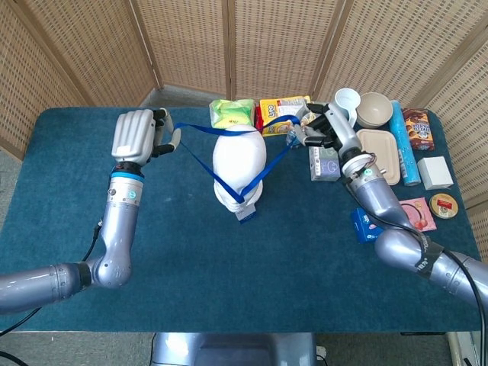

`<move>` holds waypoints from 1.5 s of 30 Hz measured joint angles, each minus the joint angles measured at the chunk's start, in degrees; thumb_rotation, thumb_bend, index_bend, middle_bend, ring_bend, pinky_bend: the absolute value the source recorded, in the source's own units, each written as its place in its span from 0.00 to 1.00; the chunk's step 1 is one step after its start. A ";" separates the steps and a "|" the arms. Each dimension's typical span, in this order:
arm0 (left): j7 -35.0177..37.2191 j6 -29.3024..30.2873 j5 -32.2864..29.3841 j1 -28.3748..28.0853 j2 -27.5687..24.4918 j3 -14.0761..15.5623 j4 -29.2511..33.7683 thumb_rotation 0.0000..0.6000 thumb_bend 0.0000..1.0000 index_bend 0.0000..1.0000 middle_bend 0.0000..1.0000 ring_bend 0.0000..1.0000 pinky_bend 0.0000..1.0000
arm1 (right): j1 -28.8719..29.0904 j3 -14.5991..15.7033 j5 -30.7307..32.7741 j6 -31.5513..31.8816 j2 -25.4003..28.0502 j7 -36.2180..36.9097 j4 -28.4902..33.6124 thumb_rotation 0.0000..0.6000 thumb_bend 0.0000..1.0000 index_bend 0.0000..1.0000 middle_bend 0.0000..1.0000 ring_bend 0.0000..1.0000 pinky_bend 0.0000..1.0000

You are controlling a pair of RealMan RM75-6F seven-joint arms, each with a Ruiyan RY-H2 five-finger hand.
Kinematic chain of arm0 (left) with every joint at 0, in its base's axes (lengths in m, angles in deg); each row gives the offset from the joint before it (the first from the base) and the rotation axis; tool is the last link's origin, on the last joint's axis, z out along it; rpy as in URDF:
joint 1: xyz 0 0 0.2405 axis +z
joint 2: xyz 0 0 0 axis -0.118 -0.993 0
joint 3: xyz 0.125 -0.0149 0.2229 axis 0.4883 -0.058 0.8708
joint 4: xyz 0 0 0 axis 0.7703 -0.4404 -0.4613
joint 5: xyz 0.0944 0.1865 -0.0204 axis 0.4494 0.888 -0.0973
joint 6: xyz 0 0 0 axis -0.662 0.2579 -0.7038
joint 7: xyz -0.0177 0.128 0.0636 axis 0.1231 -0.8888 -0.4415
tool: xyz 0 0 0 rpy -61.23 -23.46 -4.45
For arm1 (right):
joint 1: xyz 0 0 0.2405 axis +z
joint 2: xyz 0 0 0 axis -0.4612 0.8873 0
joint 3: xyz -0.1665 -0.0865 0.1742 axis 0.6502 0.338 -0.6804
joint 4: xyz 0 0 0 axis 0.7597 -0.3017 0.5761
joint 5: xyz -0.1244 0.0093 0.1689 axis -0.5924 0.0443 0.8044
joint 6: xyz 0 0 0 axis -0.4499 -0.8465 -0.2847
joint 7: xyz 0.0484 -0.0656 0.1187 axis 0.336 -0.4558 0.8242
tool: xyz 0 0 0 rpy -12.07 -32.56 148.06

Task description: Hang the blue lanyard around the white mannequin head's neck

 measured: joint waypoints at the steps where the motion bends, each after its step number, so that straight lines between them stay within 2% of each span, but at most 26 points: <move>1: 0.09 -0.18 -0.10 -0.03 0.28 0.19 -0.63 0.85 0.40 0.63 0.86 0.89 1.00 | 0.12 0.18 0.22 -0.07 -0.09 -0.22 -0.27 1.00 0.60 0.70 1.00 1.00 1.00; 11: -0.05 -1.26 -0.04 -0.19 2.57 2.07 -4.02 0.85 0.40 0.63 0.86 0.89 1.00 | 2.13 2.09 2.39 -1.19 -1.88 -2.59 -3.43 1.00 0.60 0.70 1.00 1.00 1.00; 25: -0.65 -2.19 -0.14 -1.99 5.93 1.76 -7.16 0.84 0.39 0.63 0.86 0.89 1.00 | 6.10 4.49 6.48 -4.10 -4.99 -6.27 -9.78 1.00 0.59 0.69 1.00 1.00 1.00; 28: -0.48 -2.46 -0.11 -2.13 6.28 1.62 -7.31 0.84 0.37 0.63 0.86 0.89 1.00 | 6.50 5.50 6.80 -4.26 -4.90 -7.69 -9.83 1.00 0.57 0.63 0.98 1.00 1.00; 30: -0.41 -2.53 0.16 -2.09 6.29 1.69 -7.23 0.82 0.35 0.63 0.86 0.89 0.99 | 6.62 6.04 6.48 -4.44 -4.72 -8.51 -9.62 1.00 0.57 0.57 0.91 1.00 1.00; 32: -0.16 -2.73 0.22 -1.89 6.17 1.72 -6.72 0.78 0.33 0.63 0.86 0.88 0.94 | 6.60 6.13 5.83 -5.10 -4.53 -8.58 -9.38 1.00 0.56 0.49 0.80 0.93 0.97; 34: -0.05 -2.87 0.20 -1.63 5.88 1.76 -6.19 0.75 0.31 0.62 0.85 0.82 0.84 | 6.52 6.10 4.87 -5.94 -4.36 -8.42 -9.22 0.97 0.54 0.42 0.66 0.77 0.85; 36: 0.07 -2.84 0.39 -1.29 5.54 1.87 -5.81 0.74 0.29 0.59 0.81 0.73 0.77 | 6.39 5.89 3.77 -7.15 -4.22 -7.94 -9.15 0.92 0.52 0.39 0.58 0.67 0.75; 38: 0.24 -2.84 0.65 -0.95 5.18 2.02 -5.47 0.73 0.28 0.52 0.73 0.64 0.71 | 6.19 5.51 2.74 -7.82 -4.13 -7.28 -9.09 0.86 0.51 0.37 0.53 0.61 0.69; 42: 0.96 -3.32 0.78 -0.20 4.21 2.10 -4.40 0.73 0.25 0.41 0.57 0.44 0.50 | 5.65 4.39 0.75 -9.87 -3.94 -5.22 -8.96 0.77 0.48 0.33 0.43 0.47 0.57; 45: 1.44 -3.56 1.08 0.45 3.39 2.30 -3.61 0.73 0.23 0.37 0.49 0.36 0.45 | 5.08 3.39 -0.93 -11.12 -3.84 -3.40 -8.89 0.75 0.44 0.31 0.39 0.42 0.49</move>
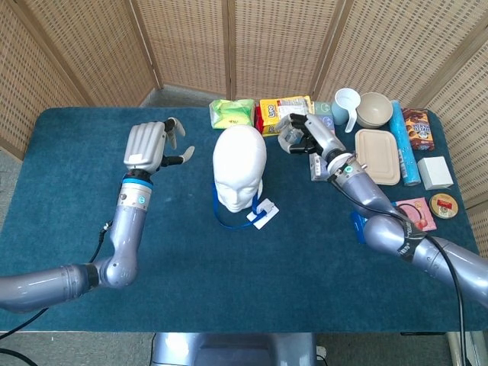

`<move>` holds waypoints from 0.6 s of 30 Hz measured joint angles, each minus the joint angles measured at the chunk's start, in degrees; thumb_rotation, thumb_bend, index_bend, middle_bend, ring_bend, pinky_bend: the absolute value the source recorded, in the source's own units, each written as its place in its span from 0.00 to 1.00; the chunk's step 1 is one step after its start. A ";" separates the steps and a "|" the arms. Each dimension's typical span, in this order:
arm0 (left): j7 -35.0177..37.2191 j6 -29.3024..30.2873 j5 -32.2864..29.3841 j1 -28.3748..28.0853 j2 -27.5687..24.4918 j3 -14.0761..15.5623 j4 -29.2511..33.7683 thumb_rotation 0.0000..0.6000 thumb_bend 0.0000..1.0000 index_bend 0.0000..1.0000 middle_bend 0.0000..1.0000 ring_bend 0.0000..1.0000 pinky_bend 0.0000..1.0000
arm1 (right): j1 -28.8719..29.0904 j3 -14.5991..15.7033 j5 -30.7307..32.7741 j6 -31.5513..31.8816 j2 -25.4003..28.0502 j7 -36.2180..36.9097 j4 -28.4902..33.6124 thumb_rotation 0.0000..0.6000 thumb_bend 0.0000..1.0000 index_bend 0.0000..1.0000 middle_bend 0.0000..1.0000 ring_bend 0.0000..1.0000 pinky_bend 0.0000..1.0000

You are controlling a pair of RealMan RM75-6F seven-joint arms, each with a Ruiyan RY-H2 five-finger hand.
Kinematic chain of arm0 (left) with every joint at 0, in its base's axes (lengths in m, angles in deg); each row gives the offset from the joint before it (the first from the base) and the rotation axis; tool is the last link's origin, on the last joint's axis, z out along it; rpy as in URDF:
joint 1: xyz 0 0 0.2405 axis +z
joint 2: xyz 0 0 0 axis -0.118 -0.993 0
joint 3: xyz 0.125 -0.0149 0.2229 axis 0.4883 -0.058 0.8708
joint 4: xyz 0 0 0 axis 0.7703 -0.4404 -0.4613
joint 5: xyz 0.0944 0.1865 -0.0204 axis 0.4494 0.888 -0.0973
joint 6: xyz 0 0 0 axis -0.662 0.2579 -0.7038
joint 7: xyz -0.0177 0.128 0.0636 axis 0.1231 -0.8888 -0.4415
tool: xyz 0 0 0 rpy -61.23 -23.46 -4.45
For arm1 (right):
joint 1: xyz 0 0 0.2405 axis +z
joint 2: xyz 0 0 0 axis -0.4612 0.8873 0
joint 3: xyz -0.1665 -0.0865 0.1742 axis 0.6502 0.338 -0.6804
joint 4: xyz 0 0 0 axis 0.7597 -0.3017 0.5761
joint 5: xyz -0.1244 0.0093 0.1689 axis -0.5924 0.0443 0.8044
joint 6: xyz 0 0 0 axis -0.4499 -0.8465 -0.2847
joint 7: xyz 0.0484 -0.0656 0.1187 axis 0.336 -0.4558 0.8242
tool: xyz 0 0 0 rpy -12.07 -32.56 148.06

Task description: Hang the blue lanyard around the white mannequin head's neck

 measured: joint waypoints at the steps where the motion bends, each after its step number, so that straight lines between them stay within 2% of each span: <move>1: 0.26 -0.02 0.17 0.27 -0.27 0.09 0.30 0.73 0.23 0.36 0.48 0.35 0.44 | -0.18 -0.25 -0.47 -0.19 0.02 0.45 0.01 0.75 0.43 0.31 0.38 0.40 0.47; 7: 1.60 -0.09 0.97 1.75 -1.60 0.57 1.87 0.73 0.23 0.36 0.47 0.35 0.42 | -1.75 -2.03 -2.68 -1.29 0.55 3.61 0.88 0.72 0.40 0.29 0.33 0.33 0.36; 13: 2.51 -0.27 2.00 3.52 -3.92 1.46 4.88 0.73 0.23 0.36 0.47 0.35 0.42 | -4.43 -4.33 -5.35 -0.85 1.05 7.12 2.48 0.71 0.39 0.29 0.34 0.32 0.35; 18: 2.99 -0.77 2.77 5.86 -7.41 3.07 8.85 0.73 0.23 0.33 0.46 0.34 0.40 | -7.32 -5.86 -8.68 3.39 0.90 9.19 4.15 0.70 0.39 0.30 0.35 0.33 0.35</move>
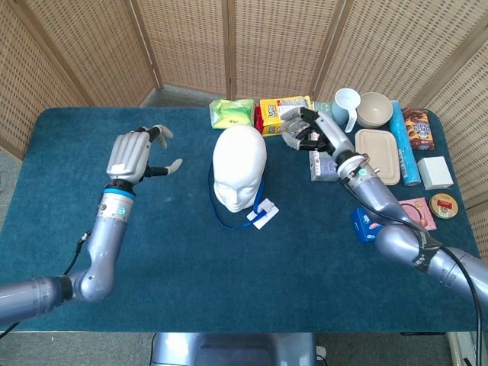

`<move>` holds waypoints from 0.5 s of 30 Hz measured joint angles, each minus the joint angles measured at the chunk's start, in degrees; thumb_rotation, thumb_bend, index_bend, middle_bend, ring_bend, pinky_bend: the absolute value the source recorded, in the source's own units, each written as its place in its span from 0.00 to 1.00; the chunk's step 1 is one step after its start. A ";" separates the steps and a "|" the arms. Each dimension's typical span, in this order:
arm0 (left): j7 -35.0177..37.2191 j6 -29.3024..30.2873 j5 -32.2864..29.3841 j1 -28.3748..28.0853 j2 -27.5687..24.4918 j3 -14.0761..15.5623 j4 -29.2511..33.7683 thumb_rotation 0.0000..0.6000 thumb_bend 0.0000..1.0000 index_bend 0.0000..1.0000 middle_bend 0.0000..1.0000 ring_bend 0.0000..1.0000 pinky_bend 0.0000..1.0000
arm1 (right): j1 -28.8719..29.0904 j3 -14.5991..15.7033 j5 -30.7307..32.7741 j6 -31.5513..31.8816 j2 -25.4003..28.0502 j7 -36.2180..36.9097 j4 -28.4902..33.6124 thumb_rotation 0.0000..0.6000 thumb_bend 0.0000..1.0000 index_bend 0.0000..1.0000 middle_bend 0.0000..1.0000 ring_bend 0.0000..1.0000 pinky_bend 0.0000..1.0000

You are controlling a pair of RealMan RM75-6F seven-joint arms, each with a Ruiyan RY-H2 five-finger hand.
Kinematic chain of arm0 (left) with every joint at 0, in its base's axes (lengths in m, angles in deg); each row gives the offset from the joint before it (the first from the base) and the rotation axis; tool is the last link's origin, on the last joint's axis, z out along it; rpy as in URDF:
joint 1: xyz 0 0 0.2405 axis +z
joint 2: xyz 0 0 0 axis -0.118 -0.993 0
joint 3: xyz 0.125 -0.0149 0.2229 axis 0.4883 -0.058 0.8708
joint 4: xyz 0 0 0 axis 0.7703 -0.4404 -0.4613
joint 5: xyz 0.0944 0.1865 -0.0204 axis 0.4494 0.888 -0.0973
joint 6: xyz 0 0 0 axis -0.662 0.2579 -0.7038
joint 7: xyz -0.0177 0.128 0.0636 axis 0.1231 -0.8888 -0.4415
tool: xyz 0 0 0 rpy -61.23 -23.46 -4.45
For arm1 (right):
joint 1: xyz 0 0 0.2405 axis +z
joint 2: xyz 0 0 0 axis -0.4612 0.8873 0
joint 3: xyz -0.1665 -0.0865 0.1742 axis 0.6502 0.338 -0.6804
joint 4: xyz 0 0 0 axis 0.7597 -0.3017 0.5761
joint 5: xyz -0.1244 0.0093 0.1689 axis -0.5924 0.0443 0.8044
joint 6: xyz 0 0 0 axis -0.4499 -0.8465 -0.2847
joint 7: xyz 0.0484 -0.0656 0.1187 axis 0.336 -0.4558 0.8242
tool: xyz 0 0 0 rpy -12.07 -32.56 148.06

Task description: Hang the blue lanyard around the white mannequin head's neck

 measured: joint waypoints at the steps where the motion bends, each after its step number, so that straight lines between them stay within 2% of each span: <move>1: 0.08 -0.16 0.22 0.67 -1.06 0.52 0.98 0.73 0.23 0.33 0.46 0.34 0.40 | -0.68 -0.25 -0.78 1.16 -0.03 0.42 0.42 0.70 0.39 0.30 0.35 0.34 0.35; 9: 4.59 -0.38 3.89 7.73 -9.39 3.93 6.77 0.73 0.23 0.33 0.46 0.34 0.39 | -10.23 -0.21 -9.71 14.47 1.95 2.59 6.68 0.71 0.39 0.34 0.39 0.36 0.36; 15: 10.68 -0.87 8.49 13.48 -14.81 6.94 9.87 0.74 0.23 0.33 0.45 0.34 0.36 | -16.99 3.73 -16.67 20.82 5.46 1.78 11.54 0.72 0.39 0.36 0.41 0.38 0.38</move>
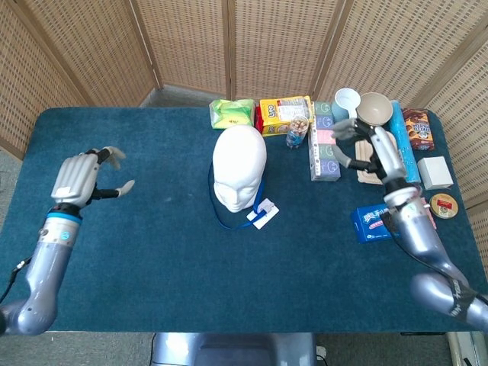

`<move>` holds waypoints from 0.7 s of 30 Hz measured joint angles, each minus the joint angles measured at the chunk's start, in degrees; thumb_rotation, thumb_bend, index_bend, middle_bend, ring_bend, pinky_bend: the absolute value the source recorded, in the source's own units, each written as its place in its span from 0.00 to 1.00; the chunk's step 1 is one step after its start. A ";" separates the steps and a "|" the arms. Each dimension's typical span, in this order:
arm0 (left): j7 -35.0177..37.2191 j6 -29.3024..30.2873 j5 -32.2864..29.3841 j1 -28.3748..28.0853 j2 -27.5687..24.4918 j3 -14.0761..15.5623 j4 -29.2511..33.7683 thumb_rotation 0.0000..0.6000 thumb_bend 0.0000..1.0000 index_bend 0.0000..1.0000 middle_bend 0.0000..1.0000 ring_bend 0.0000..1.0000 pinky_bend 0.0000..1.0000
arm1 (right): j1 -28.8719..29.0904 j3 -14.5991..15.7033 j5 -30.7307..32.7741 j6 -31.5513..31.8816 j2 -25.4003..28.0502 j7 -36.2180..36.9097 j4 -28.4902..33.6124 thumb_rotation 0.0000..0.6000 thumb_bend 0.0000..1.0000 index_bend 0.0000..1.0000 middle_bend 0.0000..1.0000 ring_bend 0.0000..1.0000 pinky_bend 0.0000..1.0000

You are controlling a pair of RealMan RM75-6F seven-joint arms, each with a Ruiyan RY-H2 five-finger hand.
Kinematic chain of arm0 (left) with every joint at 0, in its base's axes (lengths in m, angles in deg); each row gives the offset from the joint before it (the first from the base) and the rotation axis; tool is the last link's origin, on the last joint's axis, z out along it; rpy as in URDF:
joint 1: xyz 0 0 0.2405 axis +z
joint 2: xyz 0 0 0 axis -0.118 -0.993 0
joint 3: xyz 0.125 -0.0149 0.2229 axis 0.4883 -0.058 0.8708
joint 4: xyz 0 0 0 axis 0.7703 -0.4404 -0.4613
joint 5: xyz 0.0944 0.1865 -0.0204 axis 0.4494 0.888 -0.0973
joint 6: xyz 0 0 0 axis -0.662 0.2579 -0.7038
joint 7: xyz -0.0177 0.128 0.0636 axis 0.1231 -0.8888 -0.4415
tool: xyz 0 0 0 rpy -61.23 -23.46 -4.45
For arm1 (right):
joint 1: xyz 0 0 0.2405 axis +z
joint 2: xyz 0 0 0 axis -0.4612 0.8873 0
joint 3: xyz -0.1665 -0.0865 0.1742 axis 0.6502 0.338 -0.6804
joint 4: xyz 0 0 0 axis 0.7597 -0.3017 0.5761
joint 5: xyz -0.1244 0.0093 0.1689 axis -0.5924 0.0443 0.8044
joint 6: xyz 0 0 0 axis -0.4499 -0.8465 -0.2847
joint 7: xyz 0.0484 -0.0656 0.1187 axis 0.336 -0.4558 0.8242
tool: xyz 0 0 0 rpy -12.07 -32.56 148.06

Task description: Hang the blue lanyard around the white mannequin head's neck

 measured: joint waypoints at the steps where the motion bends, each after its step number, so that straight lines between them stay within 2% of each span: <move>1: 0.79 0.14 1.01 0.87 -0.35 0.59 0.24 0.75 0.23 0.33 0.45 0.34 0.36 | -0.67 0.80 -0.88 0.41 0.37 -0.34 0.37 0.72 0.39 0.36 0.42 0.39 0.39; 7: 6.92 3.81 11.08 7.90 -1.17 5.66 0.47 0.74 0.23 0.33 0.45 0.34 0.36 | -6.37 6.63 -7.95 5.99 2.54 -2.63 3.16 0.71 0.39 0.38 0.44 0.40 0.41; 10: 10.75 7.22 16.72 12.87 -1.40 9.14 0.08 0.75 0.23 0.33 0.45 0.34 0.36 | -9.49 9.74 -11.01 9.30 3.64 -3.79 4.76 0.72 0.39 0.39 0.45 0.42 0.42; 17: 15.16 13.88 24.32 21.19 -2.58 15.42 -1.17 0.74 0.23 0.34 0.45 0.34 0.36 | -16.00 15.58 -15.85 16.89 6.03 -9.77 8.07 0.72 0.40 0.41 0.46 0.43 0.43; 21: 16.38 16.63 27.54 24.61 -2.78 17.72 -2.49 0.74 0.23 0.34 0.45 0.34 0.36 | -18.61 18.31 -17.43 19.70 6.89 -13.90 9.02 0.72 0.40 0.42 0.48 0.44 0.45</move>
